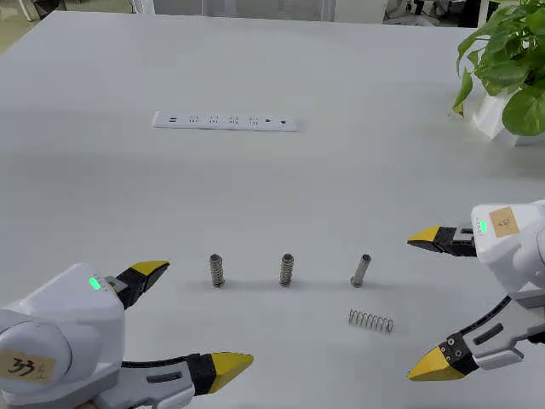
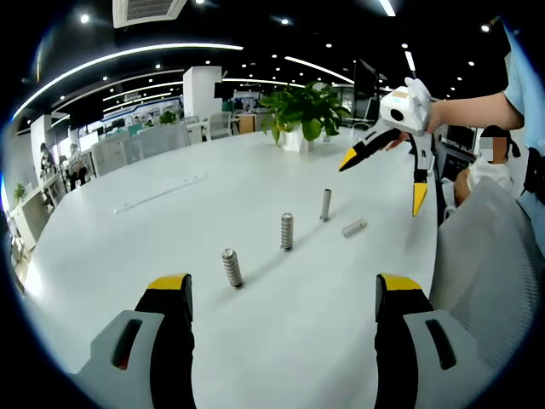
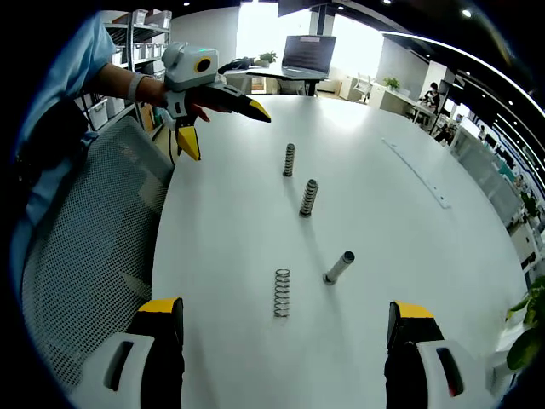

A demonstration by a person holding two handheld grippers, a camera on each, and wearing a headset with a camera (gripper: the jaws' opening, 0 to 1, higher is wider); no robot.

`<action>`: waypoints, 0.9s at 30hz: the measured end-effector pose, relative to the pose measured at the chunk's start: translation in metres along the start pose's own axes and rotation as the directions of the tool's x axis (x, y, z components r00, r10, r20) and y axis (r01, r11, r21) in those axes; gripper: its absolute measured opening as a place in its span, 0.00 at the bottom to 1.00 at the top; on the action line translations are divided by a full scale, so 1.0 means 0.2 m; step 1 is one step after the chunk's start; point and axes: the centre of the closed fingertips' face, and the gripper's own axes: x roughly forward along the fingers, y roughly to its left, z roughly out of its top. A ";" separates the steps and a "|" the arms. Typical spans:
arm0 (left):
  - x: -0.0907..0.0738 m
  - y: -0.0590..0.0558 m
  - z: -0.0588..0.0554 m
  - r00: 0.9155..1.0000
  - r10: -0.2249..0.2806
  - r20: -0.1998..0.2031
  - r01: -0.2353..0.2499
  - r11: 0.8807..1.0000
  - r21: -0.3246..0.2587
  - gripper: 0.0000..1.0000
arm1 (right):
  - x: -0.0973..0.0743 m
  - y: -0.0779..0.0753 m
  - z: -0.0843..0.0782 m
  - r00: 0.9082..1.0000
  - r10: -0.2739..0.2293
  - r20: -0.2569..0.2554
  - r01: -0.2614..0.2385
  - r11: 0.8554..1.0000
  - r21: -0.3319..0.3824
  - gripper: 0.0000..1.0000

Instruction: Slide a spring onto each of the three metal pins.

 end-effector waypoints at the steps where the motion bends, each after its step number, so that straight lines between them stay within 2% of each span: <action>1: 0.00 0.00 0.00 1.000 -0.002 -0.002 0.002 1.000 0.002 0.87 | -0.01 0.00 -0.01 1.000 -0.009 0.007 0.009 1.000 0.012 0.99; 5: 0.00 0.00 0.00 1.000 -0.004 -0.006 0.004 1.000 0.003 0.87 | -0.04 0.02 -0.03 0.998 -0.041 0.042 0.038 0.997 0.067 0.99; 11: 0.01 0.00 -0.02 1.000 -0.015 -0.021 0.016 1.000 0.012 0.87 | -0.08 0.06 -0.07 0.996 -0.071 0.052 0.064 0.991 0.113 0.99; 15: 0.02 -0.01 -0.01 0.999 -0.020 -0.026 0.020 1.000 0.017 0.87 | -0.10 0.10 -0.08 0.993 -0.093 0.077 0.079 0.983 0.165 0.99; 19: 0.02 -0.01 -0.02 0.999 -0.030 -0.034 0.030 0.999 0.027 0.87 | -0.11 0.11 -0.12 0.991 -0.111 0.073 0.095 0.977 0.192 0.99; 22: 0.01 -0.02 -0.01 0.998 -0.039 -0.040 0.041 0.998 0.038 0.87 | -0.13 0.10 -0.12 0.985 -0.143 0.098 0.116 0.965 0.235 0.99; 27: 0.02 -0.05 0.00 0.996 -0.069 -0.051 0.072 0.996 0.060 0.87 | -0.14 0.13 -0.16 0.984 -0.152 0.089 0.126 0.960 0.249 0.99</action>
